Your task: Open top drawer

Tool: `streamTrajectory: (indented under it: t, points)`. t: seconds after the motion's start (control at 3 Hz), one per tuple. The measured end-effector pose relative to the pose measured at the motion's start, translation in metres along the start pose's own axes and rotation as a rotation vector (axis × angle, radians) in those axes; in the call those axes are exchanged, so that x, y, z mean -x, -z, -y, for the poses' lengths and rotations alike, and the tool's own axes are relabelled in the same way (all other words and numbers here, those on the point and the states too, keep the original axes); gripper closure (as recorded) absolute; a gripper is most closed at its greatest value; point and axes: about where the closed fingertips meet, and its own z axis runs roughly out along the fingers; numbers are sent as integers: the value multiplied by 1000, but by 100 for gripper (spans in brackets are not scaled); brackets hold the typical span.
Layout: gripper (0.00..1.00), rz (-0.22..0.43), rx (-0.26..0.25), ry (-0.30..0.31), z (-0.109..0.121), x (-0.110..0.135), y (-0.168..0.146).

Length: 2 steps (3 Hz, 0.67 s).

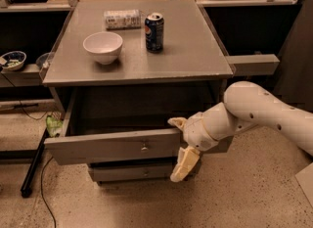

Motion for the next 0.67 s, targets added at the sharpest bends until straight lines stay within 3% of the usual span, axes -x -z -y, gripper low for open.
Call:
streamTrajectory:
  t: [0.67]
  points:
    - [0,-65,-4,-14,-11,-9,-25]
